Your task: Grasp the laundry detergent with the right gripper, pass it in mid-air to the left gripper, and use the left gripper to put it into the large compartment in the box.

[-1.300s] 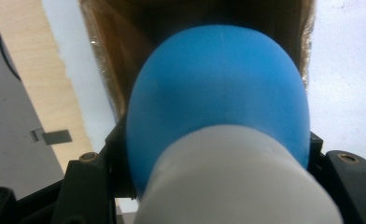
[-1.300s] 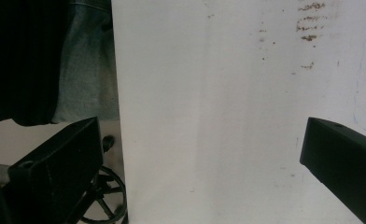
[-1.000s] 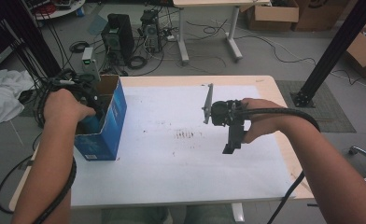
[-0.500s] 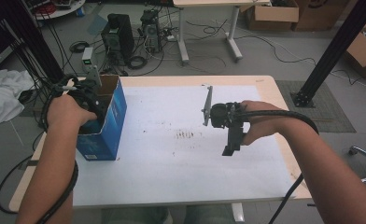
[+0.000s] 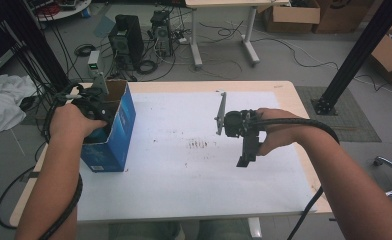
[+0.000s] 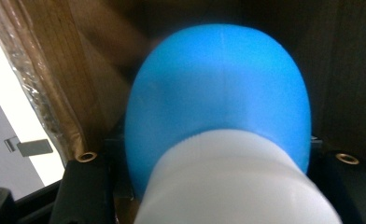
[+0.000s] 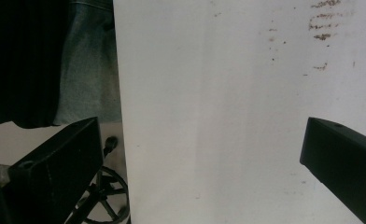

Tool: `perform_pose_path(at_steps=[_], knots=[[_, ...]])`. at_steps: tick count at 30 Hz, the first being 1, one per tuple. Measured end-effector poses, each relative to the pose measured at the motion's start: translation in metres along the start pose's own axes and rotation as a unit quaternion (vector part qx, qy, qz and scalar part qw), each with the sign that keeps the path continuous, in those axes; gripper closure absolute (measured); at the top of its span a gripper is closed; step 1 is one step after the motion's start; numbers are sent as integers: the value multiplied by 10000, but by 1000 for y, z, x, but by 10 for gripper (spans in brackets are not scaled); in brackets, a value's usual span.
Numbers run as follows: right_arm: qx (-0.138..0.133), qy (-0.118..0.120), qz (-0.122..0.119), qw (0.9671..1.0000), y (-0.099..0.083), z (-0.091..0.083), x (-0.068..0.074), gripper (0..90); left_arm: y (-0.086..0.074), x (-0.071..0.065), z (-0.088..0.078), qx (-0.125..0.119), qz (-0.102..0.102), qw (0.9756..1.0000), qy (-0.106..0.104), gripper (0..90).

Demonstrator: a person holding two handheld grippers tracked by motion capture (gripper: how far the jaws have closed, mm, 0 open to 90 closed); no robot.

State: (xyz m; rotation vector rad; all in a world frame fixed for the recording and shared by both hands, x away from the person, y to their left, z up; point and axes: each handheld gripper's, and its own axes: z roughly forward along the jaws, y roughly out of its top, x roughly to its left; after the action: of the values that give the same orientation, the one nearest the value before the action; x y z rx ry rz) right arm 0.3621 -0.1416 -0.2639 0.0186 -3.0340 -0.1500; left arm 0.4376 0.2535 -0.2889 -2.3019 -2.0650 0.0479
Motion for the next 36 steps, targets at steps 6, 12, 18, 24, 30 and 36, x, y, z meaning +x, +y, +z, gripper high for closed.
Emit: perform_pose_path(at_steps=[6,12,18,24,30,36], knots=[[-18,-9,22,10000,-2,-1,1,0,0,-1,0,-56,-13,10000,24,380],[5,2,16,10000,-3,0,1,0,-2,-1,-5,-241,-6,9997,12,342],[4,-16,-17,10000,0,-1,3,0,-4,-4,-15,-297,15,9995,50,311],[5,-16,-29,10000,2,-1,3,0,-5,-4,-21,-310,31,9994,115,293],[-6,-19,-40,10000,1,1,4,0,-8,-4,-31,-327,-19,9993,168,252],[-14,-33,-49,10000,1,-1,3,0,-9,-7,-44,-414,-25,9989,230,194]])
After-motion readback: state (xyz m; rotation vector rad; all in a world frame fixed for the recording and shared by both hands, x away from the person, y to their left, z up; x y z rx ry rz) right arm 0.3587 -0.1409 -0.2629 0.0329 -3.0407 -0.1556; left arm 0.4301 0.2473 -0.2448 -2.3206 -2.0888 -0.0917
